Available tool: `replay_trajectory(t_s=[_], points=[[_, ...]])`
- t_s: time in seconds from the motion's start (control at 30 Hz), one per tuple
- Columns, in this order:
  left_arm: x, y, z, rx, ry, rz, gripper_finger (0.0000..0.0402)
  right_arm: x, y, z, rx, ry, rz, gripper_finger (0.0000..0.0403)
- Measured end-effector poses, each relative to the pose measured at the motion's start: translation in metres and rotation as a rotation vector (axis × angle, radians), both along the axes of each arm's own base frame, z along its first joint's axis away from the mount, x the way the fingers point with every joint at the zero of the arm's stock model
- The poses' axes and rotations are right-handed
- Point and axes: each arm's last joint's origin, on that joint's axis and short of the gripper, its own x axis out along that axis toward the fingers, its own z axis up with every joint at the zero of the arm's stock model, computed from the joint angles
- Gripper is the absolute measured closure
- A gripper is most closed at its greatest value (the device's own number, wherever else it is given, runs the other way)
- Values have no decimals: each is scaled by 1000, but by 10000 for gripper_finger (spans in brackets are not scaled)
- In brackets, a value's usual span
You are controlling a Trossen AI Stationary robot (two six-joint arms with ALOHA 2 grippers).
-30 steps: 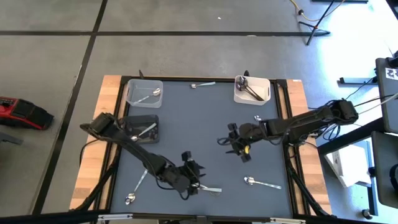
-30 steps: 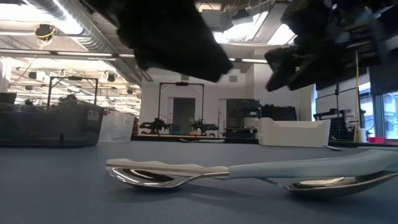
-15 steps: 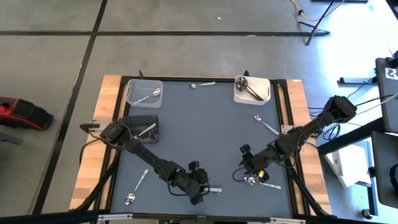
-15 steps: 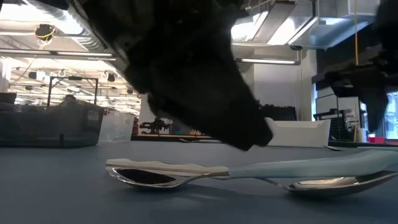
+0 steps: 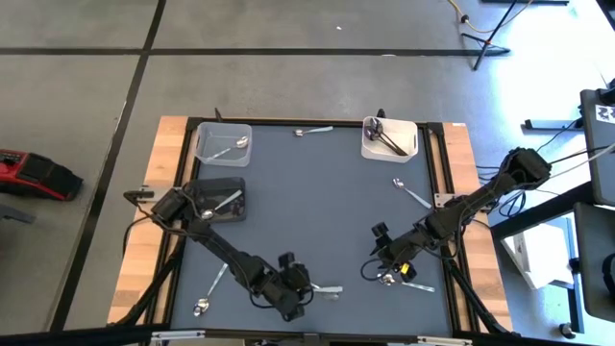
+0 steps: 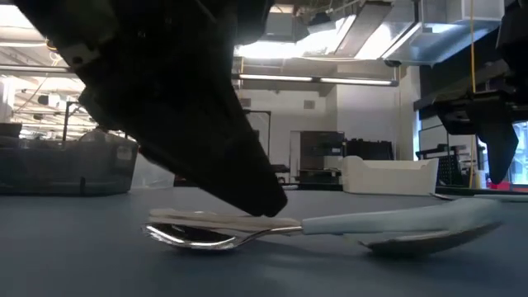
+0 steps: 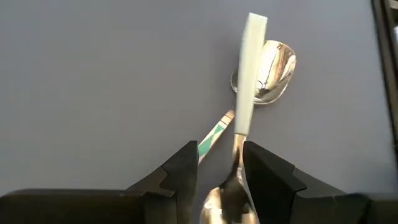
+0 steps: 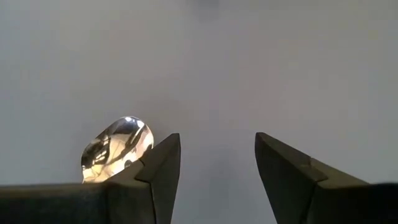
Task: Sort silverware by color (type)
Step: Put the green spoon into the transparent bin
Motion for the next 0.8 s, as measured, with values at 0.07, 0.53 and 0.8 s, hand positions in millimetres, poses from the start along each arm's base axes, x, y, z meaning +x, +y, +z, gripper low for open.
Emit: replay_trajectory(t_s=[0.07,0.53,0.8], points=[[-1,5,-3,20,12,13,276,0,0,0,2,-2,0,205],[-2,14,-8,71,49,56,278,1,0,1,-2,-14,-3,205],[1,20,-8,38,65,90,339,1,0,1,-2,-14,-4,205]])
